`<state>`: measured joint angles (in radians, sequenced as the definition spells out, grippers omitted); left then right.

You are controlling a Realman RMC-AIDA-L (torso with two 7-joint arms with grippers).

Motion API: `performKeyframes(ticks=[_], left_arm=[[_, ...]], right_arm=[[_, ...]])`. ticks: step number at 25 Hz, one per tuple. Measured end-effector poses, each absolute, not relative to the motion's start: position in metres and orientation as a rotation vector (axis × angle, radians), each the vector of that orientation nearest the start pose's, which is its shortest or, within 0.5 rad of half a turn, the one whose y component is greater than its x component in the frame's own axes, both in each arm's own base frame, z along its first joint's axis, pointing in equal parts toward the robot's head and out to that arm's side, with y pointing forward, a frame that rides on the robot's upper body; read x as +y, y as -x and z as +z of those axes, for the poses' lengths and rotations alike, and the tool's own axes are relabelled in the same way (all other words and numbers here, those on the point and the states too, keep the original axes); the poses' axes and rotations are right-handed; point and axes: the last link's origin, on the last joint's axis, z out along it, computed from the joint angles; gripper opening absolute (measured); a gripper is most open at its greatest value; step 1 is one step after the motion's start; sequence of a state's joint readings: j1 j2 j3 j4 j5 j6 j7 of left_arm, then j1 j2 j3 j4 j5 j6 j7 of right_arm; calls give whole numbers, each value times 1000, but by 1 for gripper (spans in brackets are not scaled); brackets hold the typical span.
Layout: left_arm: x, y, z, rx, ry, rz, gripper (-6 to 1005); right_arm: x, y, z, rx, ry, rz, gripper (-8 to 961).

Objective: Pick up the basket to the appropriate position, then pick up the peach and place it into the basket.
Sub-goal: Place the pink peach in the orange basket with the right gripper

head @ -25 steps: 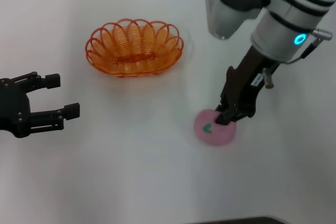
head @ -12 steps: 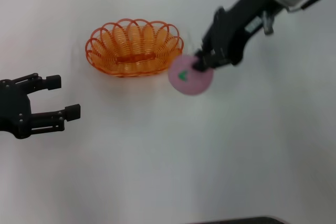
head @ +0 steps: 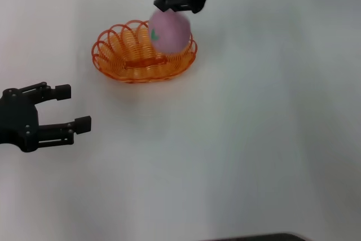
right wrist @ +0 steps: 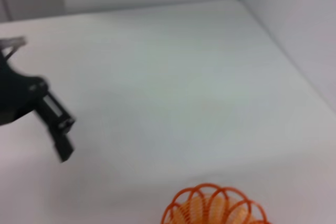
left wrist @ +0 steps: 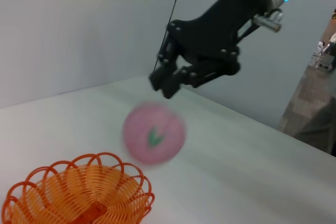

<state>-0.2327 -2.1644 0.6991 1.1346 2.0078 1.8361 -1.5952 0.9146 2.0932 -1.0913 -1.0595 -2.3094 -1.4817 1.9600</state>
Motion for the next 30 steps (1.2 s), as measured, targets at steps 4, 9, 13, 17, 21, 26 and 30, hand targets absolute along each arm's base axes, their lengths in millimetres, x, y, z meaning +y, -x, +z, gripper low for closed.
performKeyframes(ticks=[4, 9, 13, 17, 21, 26, 30], left_arm=[[252, 276, 41, -744, 2742, -661, 891], [253, 275, 40, -741, 2747, -664, 891], [253, 275, 40, -739, 2749, -665, 891], [254, 274, 40, -737, 2750, -665, 891], [254, 274, 40, -737, 2751, -665, 891], [255, 273, 40, -737, 2749, -673, 891], [256, 272, 41, -733, 2750, -676, 891]], right_arm=[[416, -97, -31, 231, 2889, 19, 137], [418, -104, -52, 231, 2880, 8, 137], [417, -103, -55, 230, 2885, 51, 138], [418, -104, -53, 237, 2883, 62, 139], [415, -105, -47, 247, 2894, 81, 139], [405, -106, -15, 271, 2906, 212, 140], [389, -116, 21, 293, 2904, 299, 140]])
